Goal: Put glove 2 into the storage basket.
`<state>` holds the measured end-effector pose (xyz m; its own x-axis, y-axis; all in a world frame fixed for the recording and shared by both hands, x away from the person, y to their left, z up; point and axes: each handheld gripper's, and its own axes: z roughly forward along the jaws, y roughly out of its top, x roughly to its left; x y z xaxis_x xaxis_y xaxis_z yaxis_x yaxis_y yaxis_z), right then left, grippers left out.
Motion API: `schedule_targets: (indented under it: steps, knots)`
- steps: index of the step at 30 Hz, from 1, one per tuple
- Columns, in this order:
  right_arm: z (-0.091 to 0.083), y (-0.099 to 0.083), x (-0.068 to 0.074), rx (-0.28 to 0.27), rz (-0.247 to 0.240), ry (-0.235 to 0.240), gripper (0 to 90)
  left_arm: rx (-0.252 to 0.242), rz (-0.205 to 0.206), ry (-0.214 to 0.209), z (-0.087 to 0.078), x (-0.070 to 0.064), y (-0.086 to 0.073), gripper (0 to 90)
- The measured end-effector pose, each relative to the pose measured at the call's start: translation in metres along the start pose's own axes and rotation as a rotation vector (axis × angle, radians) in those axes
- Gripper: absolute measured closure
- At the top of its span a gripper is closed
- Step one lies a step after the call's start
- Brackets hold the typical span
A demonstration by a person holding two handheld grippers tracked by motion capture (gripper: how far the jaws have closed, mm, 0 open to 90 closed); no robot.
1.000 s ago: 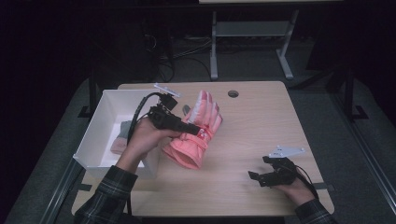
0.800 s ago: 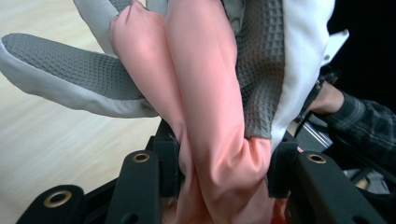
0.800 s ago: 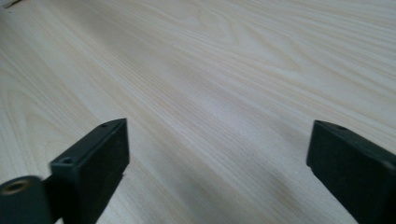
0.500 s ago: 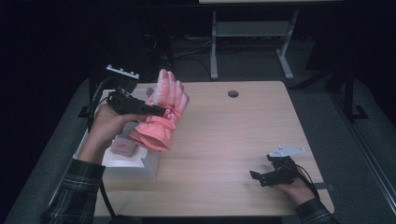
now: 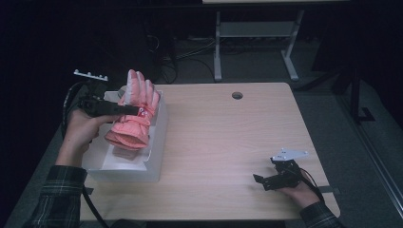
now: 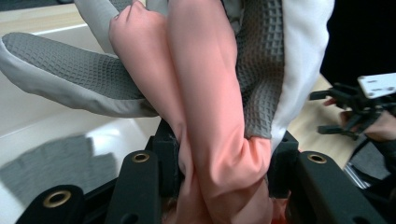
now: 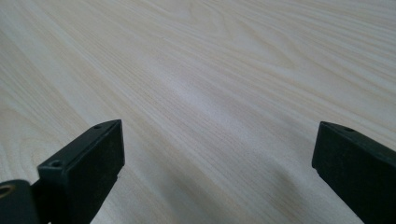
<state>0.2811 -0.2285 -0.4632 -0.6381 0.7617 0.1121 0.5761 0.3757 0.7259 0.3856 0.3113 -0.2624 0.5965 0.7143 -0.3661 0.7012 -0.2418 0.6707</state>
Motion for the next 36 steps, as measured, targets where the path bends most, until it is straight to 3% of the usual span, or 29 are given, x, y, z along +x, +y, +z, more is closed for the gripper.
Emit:
schedule_targets:
  steps: [11, 18, 29, 36]
  knots:
    - [0.000, -0.001, 0.000, -0.003, 0.002, 0.005, 2.1, 0.059, -0.063, 0.062, 0.029, 0.037, -0.020, 57.3]
    - [0.000, 0.000, 0.000, -0.009, -0.003, 0.008, 2.1, 0.117, -0.090, 0.086, 0.058, 0.056, -0.038, 56.8]
    - [-0.001, 0.000, 0.000, -0.018, -0.013, 0.011, 2.1, 0.173, -0.121, 0.045, 0.102, 0.075, -0.061, 55.6]
    - [-0.001, 0.000, -0.001, -0.021, -0.006, 0.012, 2.1, 0.197, -0.110, 0.036, 0.111, 0.079, -0.063, 52.9]
